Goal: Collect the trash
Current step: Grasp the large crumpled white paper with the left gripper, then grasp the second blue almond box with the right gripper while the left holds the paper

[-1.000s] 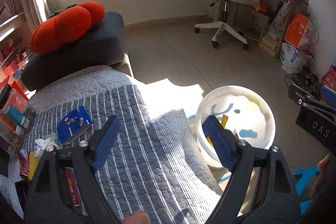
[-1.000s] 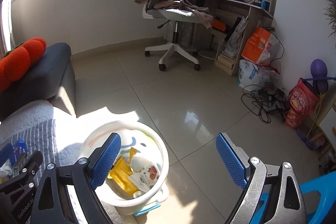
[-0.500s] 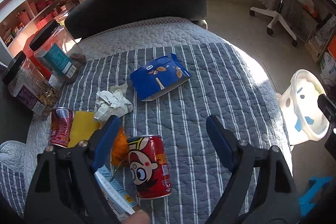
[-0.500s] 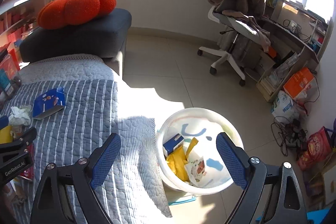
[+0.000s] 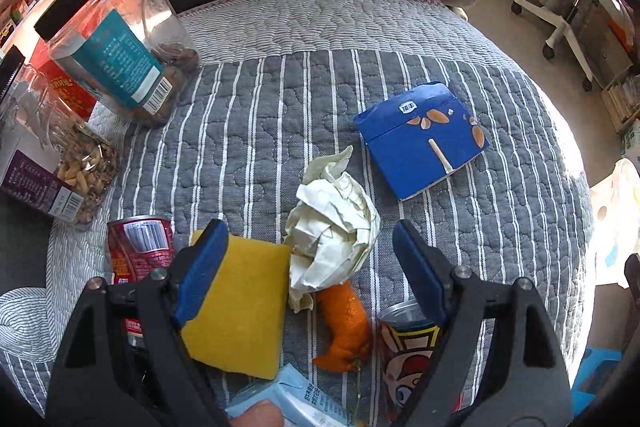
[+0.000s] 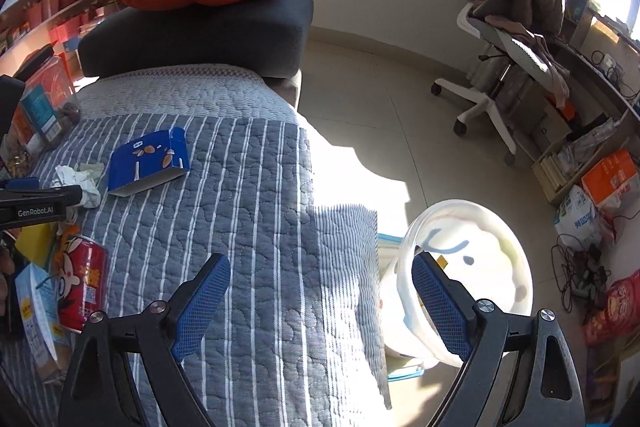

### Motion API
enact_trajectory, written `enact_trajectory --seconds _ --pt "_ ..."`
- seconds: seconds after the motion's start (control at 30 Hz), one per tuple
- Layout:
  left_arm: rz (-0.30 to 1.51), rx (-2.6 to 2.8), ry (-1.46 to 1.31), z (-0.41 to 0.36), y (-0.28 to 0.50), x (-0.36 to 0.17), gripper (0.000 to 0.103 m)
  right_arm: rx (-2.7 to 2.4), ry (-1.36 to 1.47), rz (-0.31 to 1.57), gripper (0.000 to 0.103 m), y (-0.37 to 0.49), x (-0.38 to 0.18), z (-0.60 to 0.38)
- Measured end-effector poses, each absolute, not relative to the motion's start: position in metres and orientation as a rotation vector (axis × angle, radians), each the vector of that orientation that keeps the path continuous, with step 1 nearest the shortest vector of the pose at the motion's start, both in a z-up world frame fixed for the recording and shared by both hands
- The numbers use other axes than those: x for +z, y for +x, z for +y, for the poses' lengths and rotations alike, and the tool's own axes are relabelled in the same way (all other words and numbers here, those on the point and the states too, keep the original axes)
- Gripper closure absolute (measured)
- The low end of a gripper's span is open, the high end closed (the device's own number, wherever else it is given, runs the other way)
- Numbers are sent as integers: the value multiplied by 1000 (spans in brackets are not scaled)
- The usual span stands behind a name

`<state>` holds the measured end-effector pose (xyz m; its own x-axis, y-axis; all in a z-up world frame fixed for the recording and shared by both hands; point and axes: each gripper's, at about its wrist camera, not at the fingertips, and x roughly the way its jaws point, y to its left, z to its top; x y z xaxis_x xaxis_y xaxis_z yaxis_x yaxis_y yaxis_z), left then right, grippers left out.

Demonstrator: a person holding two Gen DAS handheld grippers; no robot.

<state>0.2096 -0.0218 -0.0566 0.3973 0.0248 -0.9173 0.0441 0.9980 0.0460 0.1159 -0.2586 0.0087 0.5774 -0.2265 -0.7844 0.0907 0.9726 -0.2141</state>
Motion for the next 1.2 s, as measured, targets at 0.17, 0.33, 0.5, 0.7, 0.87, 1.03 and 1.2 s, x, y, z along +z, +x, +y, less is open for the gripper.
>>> enact_trajectory --seconds 0.17,0.33,0.5,0.7,0.87,1.03,1.2 --pt "1217 -40 18 -16 222 -68 26 -156 -151 968 10 121 3 -251" --pt "1235 -83 -27 -9 223 -69 63 -134 -144 998 10 126 -3 -247" --pt "1167 -84 -134 10 204 -48 65 -123 -143 1012 10 129 -8 -242" --pt "1012 -143 -291 36 152 -6 66 -80 -60 1040 10 138 -16 -236" --pt "881 -205 -283 45 117 16 65 -15 232 1099 10 157 -27 -237" --pt "752 -277 -372 71 116 42 65 5 485 1205 10 192 -54 -223" --pt "672 -289 -473 99 115 58 64 -41 655 1260 10 231 -75 -202"
